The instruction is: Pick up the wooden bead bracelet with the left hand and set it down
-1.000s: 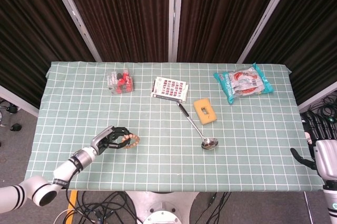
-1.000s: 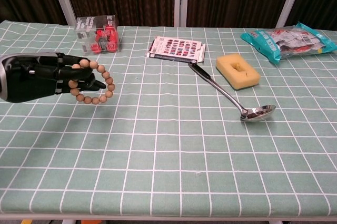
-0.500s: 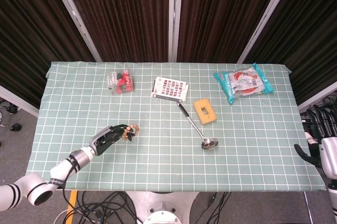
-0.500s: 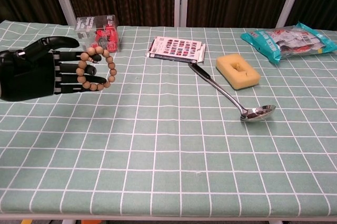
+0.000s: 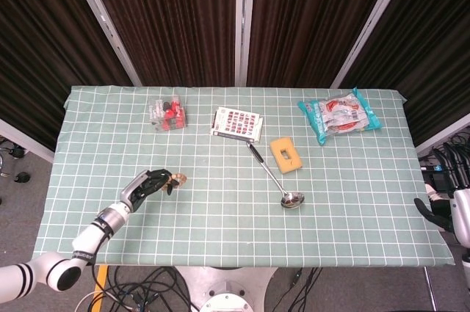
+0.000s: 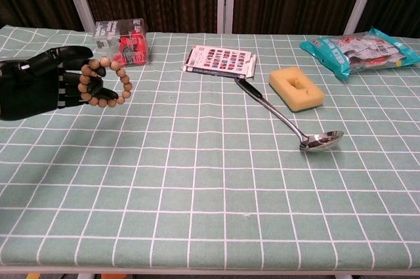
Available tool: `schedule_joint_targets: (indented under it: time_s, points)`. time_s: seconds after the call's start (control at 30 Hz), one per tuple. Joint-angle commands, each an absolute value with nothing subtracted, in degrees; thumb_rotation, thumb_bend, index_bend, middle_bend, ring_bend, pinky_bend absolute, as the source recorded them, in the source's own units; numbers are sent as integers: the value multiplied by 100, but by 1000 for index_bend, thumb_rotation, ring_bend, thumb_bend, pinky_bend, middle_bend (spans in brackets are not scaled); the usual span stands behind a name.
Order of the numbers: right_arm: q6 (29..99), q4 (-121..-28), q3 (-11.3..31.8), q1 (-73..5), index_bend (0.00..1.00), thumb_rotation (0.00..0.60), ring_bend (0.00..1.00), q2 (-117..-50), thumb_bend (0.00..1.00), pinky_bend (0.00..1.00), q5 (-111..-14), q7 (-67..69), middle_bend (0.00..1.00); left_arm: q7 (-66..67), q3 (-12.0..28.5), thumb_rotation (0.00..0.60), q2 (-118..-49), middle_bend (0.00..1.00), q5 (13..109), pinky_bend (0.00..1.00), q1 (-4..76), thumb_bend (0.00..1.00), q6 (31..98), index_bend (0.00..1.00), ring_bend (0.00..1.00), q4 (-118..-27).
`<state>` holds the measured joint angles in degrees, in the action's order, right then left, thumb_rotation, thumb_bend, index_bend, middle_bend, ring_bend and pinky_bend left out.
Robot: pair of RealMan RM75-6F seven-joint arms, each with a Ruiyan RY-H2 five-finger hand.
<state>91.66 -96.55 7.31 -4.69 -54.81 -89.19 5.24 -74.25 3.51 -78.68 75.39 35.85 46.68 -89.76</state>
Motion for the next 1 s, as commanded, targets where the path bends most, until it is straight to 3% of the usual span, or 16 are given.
schedule_joint_targets:
  time_s: [0.03, 0.3, 0.57, 0.63, 0.73, 0.87, 0.93, 1.0]
  points:
    - [9174, -9654, 727, -461, 0, 600, 0, -5484, 103, 0, -8922, 525, 0, -7347, 415, 386, -7881, 651, 7493, 72, 3542, 418, 4615, 524, 317, -9016]
    - [9193, -9640, 717, -441, 0, 600, 0, -5495, 103, 0, -8926, 551, 0, -7071, 578, 462, -7917, 699, 7332, 75, 3451, 418, 4538, 584, 351, -9034]
    - [9194, -9614, 714, -438, 0, 600, 0, -5514, 102, 0, -8930, 570, 0, -6970, 698, 474, -7916, 717, 7261, 77, 3361, 400, 4420, 606, 363, -9068]
    - [9185, -9610, 714, -439, 0, 600, 0, -5517, 103, 0, -8923, 572, 0, -6963, 720, 435, -7923, 717, 7282, 77, 3335, 399, 4405, 606, 363, -9074]
    - [9184, -9605, 716, -439, 0, 600, 0, -5521, 102, 0, -8918, 572, 0, -6960, 755, 306, -7935, 712, 7322, 77, 3307, 383, 4387, 606, 363, -9067]
    - [9176, -9606, 719, -439, 0, 600, 0, -5520, 103, 0, -8904, 570, 0, -6994, 797, 225, -7946, 710, 7382, 77, 3289, 363, 4337, 605, 363, -9040]
    - [9180, -9607, 721, -437, 0, 600, 0, -5522, 103, 0, -8905, 570, 0, -6969, 808, 224, -7961, 712, 7400, 77, 3279, 361, 4321, 606, 363, -9017]
    - [9184, -9605, 720, -435, 0, 600, 0, -5523, 103, 0, -8906, 572, 0, -6960, 817, 258, -7969, 717, 7412, 77, 3270, 363, 4303, 607, 363, -9014]
